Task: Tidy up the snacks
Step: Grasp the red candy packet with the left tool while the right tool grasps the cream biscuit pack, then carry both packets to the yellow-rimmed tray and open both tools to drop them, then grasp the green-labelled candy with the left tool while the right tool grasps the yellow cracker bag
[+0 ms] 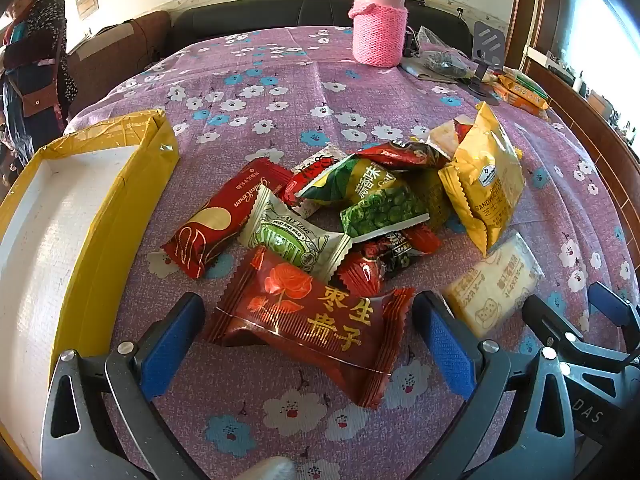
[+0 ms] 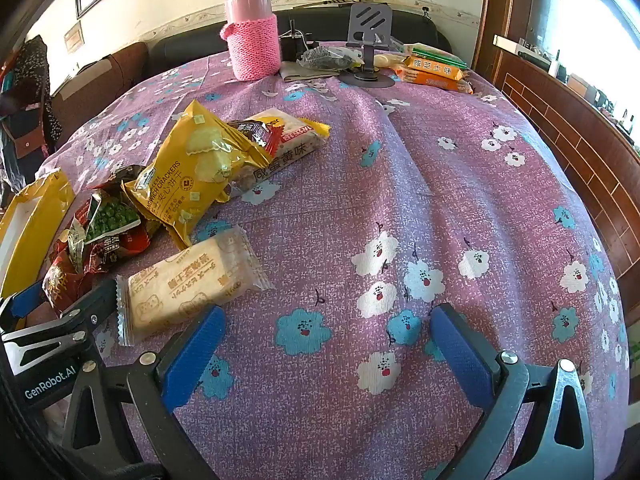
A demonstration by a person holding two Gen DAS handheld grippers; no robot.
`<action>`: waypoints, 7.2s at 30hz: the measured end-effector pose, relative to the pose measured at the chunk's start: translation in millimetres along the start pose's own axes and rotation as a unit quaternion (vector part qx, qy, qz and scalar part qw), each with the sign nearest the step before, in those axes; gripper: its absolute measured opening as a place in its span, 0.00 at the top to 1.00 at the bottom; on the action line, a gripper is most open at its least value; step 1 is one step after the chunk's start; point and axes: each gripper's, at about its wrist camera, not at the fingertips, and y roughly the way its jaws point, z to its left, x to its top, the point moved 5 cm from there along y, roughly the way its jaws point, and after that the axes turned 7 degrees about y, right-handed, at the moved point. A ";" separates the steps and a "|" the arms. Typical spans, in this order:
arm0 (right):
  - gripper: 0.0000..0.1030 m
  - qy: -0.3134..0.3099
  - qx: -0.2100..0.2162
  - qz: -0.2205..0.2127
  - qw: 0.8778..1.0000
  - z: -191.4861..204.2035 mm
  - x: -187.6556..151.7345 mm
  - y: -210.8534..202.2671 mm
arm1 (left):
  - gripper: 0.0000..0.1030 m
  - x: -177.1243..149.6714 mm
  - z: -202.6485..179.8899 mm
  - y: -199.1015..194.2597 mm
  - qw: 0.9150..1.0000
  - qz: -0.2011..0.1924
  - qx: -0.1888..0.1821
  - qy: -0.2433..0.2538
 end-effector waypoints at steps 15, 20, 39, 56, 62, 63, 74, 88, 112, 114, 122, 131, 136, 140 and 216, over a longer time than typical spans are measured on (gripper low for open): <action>0.00 0.002 0.001 0.001 1.000 -0.3 0.8 0.7 | 0.00 -16.4 -1.8 -13.5 1.000 0.024 -0.011 0.014; 0.00 0.002 0.001 0.001 1.000 -0.3 0.9 0.9 | 0.00 -29.8 -4.3 -24.0 0.999 0.021 -0.018 0.026; 0.07 -0.020 0.017 0.048 0.999 0.2 4.1 -0.7 | 0.40 -57.4 8.6 -63.7 0.989 0.033 -0.139 0.047; 0.26 0.026 0.059 0.029 0.998 66.1 18.1 0.4 | 0.40 -5.3 40.8 -64.3 0.991 -0.006 -0.132 0.039; 0.53 -0.007 0.017 0.013 1.000 59.8 17.1 1.7 | 0.40 9.1 25.7 -36.2 0.993 0.038 -0.106 0.038; 0.56 -0.004 0.020 0.013 1.000 55.0 15.8 1.2 | 0.40 9.0 21.6 -30.9 0.993 0.045 -0.100 0.043; 0.58 0.014 0.055 0.004 0.998 34.3 12.1 -6.7 | 0.53 -7.4 17.2 -34.7 0.989 0.040 -0.133 0.049; 0.58 0.022 0.062 0.006 0.998 30.8 8.7 -8.5 | 0.45 -20.8 12.5 -64.6 0.981 0.019 -0.190 0.030; 0.39 -0.016 0.057 -0.001 0.998 44.3 4.8 -6.9 | 0.55 -58.2 -33.8 -60.0 0.948 0.042 -0.172 0.263; 0.40 -0.024 0.051 -0.001 0.998 44.9 4.0 -6.7 | 0.71 -53.9 -28.6 -60.2 0.956 0.039 -0.164 0.240; 0.41 -0.021 0.063 -0.003 0.998 40.9 4.0 -7.3 | 0.74 -56.2 -4.0 -70.7 0.975 0.014 -0.168 0.147; 0.41 -0.043 0.043 -0.002 0.998 37.9 -9.2 -15.8 | 0.74 -65.2 32.1 -110.4 0.979 -0.027 -0.177 0.097; 0.44 -0.041 0.021 -0.001 0.999 35.2 -20.8 -24.5 | 0.74 -68.5 56.8 -119.6 0.982 -0.043 -0.171 0.070; 0.66 -0.039 0.025 -0.007 0.999 35.3 -23.0 -29.0 | 0.74 -67.6 79.2 -119.9 0.984 -0.048 -0.168 0.042; 0.33 0.135 0.107 0.014 0.985 30.0 63.6 18.6 | 0.43 30.0 47.1 -0.2 0.982 0.082 -0.166 -0.044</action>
